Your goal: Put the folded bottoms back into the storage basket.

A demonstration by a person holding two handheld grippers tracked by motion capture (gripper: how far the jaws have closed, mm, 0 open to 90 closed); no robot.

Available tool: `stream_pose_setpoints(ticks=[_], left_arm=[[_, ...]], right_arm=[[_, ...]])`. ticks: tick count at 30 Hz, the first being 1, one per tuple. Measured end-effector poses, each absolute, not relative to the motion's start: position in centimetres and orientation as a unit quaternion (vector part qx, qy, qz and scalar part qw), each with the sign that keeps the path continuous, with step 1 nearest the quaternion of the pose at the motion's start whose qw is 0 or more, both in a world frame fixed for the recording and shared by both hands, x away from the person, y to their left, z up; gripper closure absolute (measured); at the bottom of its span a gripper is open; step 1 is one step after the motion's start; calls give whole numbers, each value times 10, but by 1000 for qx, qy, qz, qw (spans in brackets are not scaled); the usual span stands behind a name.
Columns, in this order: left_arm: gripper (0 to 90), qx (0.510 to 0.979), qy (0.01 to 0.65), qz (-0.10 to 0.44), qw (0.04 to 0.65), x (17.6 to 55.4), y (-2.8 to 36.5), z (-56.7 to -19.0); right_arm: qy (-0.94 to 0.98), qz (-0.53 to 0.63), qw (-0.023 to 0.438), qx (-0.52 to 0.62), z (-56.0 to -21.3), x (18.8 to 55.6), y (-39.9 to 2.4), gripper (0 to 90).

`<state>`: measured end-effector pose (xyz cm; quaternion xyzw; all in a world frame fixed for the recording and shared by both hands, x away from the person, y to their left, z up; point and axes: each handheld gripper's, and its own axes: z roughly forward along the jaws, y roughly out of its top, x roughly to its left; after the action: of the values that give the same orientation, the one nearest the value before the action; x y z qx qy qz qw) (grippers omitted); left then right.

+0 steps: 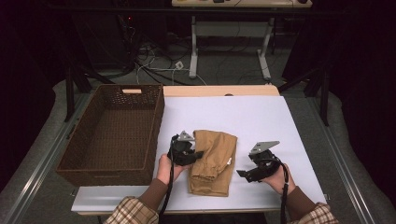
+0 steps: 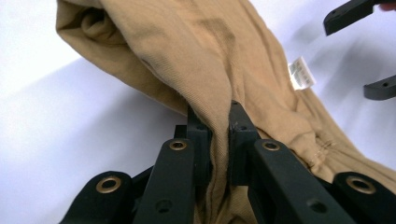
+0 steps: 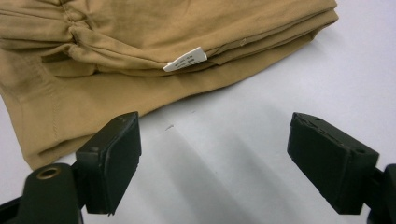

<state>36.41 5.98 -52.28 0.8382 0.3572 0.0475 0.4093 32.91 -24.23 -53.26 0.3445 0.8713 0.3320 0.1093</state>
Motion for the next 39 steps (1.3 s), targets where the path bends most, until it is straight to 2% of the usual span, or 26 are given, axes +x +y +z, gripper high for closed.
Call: stream_pose_setpoints(ticks=[39], left_arm=[[841, 882, 271, 114, 368, 373, 61, -452]], right_arm=[[865, 337, 107, 357, -535, 334, -246, 163]])
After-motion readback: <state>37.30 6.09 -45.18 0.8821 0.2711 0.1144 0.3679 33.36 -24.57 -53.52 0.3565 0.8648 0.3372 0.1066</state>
